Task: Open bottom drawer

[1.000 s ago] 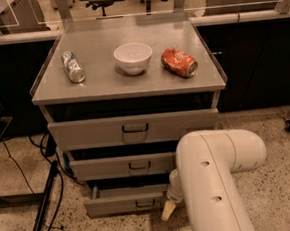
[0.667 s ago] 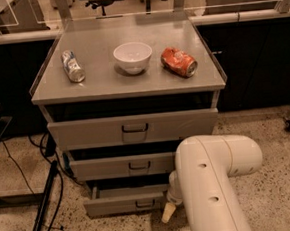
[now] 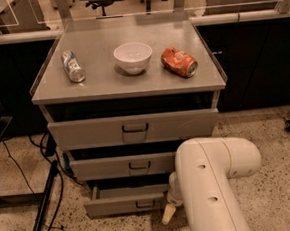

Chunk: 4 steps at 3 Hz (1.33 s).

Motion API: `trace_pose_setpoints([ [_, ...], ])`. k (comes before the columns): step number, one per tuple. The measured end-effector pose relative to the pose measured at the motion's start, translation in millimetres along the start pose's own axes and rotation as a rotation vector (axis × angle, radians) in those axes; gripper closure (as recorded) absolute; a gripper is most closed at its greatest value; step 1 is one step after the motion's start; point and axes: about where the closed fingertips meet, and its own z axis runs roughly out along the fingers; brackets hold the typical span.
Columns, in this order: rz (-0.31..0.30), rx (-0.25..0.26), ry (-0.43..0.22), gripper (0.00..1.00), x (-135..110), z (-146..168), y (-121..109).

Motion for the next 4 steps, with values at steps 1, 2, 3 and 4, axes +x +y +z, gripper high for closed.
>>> trace_pose_setpoints([
  [1, 0.025, -0.002, 0.025, 0.0, 18, -14, 16],
  [2, 0.072, -0.016, 0.069, 0.0, 48, -35, 46],
  [3, 0.123, -0.058, 0.114, 0.0, 87, -41, 82],
  [4, 0.123, -0.058, 0.114, 0.0, 87, -41, 82],
])
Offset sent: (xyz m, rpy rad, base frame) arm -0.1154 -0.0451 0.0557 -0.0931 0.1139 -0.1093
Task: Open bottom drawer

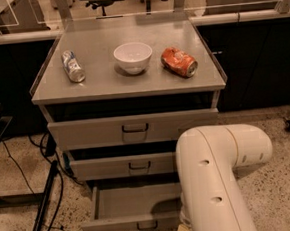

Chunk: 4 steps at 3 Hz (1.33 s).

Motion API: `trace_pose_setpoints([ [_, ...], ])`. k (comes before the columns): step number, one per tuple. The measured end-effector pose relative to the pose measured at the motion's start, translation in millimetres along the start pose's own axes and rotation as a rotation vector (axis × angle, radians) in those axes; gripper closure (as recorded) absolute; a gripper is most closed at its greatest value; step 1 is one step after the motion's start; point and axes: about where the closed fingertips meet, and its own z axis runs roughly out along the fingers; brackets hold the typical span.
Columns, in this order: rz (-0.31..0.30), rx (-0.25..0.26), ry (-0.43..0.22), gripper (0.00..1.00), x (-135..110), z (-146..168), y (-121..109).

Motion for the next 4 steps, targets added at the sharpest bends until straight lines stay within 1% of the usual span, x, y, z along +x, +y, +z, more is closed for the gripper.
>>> trace_pose_setpoints([
  [1, -0.016, 0.016, -0.018, 0.0, -19, -12, -10],
  [2, -0.017, 0.017, -0.018, 0.0, -20, -12, -11],
  [3, -0.02, 0.003, -0.01, 0.0, -20, -2, -9],
  [4, -0.019, -0.03, 0.016, 0.0, -2, 22, 4],
])
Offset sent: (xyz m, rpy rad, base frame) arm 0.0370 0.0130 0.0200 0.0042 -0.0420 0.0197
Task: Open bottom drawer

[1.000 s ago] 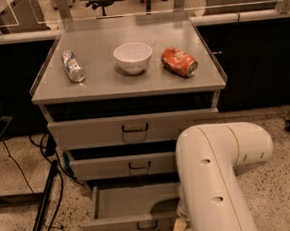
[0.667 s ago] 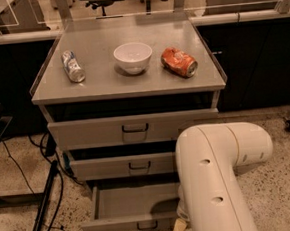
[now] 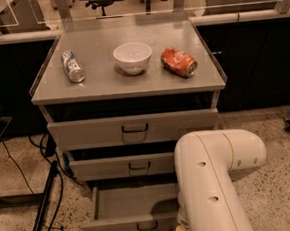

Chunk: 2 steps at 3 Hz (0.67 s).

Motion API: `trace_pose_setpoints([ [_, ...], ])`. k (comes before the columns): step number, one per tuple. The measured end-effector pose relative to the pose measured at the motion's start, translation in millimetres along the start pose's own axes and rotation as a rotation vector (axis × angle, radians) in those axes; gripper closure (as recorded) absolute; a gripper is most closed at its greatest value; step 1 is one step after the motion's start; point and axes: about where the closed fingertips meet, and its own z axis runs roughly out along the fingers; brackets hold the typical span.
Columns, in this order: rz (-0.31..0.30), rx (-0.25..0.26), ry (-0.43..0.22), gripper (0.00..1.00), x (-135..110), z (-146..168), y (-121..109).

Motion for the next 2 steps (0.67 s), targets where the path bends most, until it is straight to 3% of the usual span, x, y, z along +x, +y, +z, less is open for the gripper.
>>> trace_pose_setpoints([
  [1, 0.0, 0.0, 0.0, 0.0, 0, -2, 0],
  [2, 0.019, 0.001, 0.014, 0.0, 26, -8, 18],
])
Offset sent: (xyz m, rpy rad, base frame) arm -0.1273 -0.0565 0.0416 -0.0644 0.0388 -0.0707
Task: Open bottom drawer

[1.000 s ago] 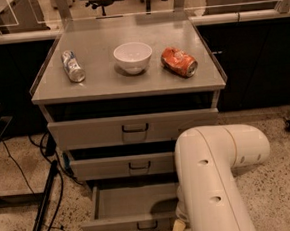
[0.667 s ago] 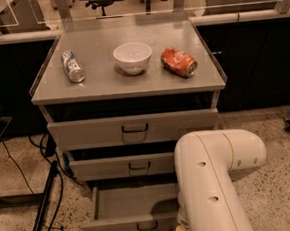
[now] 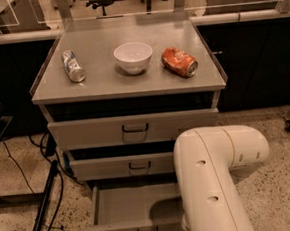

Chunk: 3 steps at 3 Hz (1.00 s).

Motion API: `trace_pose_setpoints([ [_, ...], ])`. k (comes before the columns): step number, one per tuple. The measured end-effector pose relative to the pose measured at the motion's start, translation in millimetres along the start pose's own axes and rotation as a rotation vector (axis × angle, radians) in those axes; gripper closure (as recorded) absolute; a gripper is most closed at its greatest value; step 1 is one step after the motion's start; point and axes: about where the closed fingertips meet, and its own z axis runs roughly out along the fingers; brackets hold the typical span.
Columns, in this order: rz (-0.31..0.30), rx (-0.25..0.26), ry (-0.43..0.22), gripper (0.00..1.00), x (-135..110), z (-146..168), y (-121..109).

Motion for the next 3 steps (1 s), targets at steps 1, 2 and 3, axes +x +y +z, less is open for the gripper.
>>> trace_pose_setpoints([
  [1, 0.009, 0.006, 0.004, 0.0, 7, -3, 3],
  [2, 0.062, -0.031, 0.039, 0.0, 52, -6, 31],
  [3, 0.068, -0.036, 0.044, 0.0, 57, -8, 33],
])
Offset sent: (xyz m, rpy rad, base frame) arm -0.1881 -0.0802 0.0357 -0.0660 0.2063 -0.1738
